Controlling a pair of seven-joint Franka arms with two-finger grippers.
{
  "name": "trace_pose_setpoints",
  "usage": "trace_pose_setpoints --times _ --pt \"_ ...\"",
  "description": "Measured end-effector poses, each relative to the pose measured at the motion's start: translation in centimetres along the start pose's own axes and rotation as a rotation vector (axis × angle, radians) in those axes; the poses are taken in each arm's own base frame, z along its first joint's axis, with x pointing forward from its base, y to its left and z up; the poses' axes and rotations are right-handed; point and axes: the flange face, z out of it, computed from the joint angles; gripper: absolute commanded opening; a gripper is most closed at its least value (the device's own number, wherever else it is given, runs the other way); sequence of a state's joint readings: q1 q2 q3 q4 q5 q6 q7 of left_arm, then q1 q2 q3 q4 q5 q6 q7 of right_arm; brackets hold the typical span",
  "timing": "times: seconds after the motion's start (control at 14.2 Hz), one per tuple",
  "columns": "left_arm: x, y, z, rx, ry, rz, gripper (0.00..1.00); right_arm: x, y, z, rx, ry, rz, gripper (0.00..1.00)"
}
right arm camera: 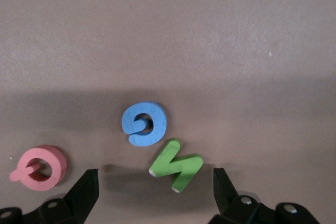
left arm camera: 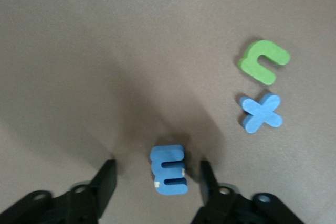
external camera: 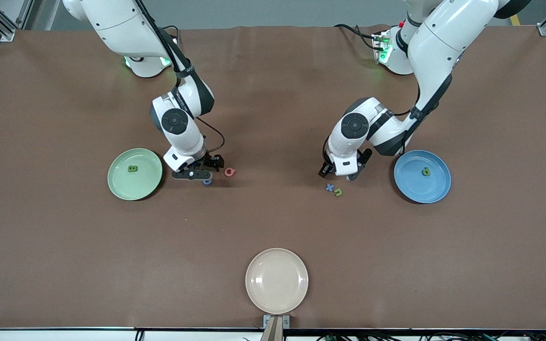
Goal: Sort upper and lower case letters into plates
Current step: 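Carry the E to the blue plate while the right gripper grasps green M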
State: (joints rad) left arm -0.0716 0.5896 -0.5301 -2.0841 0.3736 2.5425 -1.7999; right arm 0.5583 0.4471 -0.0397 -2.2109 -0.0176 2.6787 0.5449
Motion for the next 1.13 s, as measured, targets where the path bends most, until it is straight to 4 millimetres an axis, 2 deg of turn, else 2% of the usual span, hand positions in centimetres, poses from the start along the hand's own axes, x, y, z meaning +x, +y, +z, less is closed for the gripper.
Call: trace_pose_setpoints --times 0.14,0.35,0.56,0.63,0.77,0.91,1.13 --pt "0.0 0.3 -0.3 -0.008 0.001 0.0 0.28 0.1 0.1 0.0 -0.006 0.004 -0.008 0.95" --pt "0.0 0.5 -0.4 -0.011 0.001 0.0 0.11 0.0 0.2 0.2 -0.012 0.002 -0.014 0.94" --pt "0.2 0.6 -0.6 -0.015 0.005 0.001 0.05 -0.1 0.4 0.6 -0.019 -0.007 -0.016 0.93" --pt "0.4 0.7 -0.9 -0.021 0.01 0.0 0.04 -0.1 0.5 0.7 -0.023 -0.012 -0.018 0.9" --pt "1.1 1.0 -2.4 -0.04 0.033 0.006 0.03 0.1 0.9 0.8 -0.025 -0.014 -0.024 0.8" --pt "2.3 1.0 -4.8 -0.026 0.077 0.062 0.03 0.2 1.0 0.7 -0.024 -0.011 -0.036 0.69" --pt "6.3 0.0 -9.0 0.021 0.151 0.2 0.01 0.4 1.0 0.5 -0.021 -0.006 -0.046 0.54"
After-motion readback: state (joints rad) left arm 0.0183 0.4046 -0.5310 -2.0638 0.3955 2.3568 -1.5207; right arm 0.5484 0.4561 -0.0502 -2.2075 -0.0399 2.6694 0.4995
